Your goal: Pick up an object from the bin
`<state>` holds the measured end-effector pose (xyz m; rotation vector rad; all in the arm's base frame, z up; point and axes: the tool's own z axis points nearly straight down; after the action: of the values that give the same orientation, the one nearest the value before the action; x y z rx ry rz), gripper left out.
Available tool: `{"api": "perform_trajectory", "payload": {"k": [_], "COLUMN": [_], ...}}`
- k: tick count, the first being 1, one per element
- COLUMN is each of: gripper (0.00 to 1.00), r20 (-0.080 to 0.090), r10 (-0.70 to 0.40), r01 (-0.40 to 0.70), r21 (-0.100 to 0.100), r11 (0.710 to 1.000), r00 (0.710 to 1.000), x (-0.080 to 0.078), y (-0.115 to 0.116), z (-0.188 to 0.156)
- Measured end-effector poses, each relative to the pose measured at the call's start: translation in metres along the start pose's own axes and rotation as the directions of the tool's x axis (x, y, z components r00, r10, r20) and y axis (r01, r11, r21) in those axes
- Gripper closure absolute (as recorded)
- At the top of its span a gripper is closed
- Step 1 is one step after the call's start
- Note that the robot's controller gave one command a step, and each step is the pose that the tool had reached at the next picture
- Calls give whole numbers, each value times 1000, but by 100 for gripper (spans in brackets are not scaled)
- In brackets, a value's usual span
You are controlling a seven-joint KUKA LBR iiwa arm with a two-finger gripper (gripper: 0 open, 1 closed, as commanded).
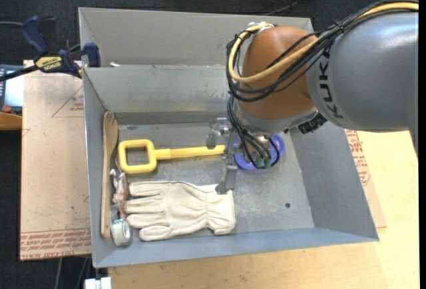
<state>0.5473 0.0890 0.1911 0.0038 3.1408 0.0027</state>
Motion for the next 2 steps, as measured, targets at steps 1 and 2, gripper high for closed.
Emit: {"api": "perform_trajectory", "payload": {"k": [1, 2], "gripper": [0, 0], "r20": [0, 1], "r10": [0, 4], "r01": [0, -4], "r21": [0, 0], "r11": [1000, 1000], "r00": [1000, 1000], "x": [0, 3], "y": [0, -30], "z": [0, -8]}}
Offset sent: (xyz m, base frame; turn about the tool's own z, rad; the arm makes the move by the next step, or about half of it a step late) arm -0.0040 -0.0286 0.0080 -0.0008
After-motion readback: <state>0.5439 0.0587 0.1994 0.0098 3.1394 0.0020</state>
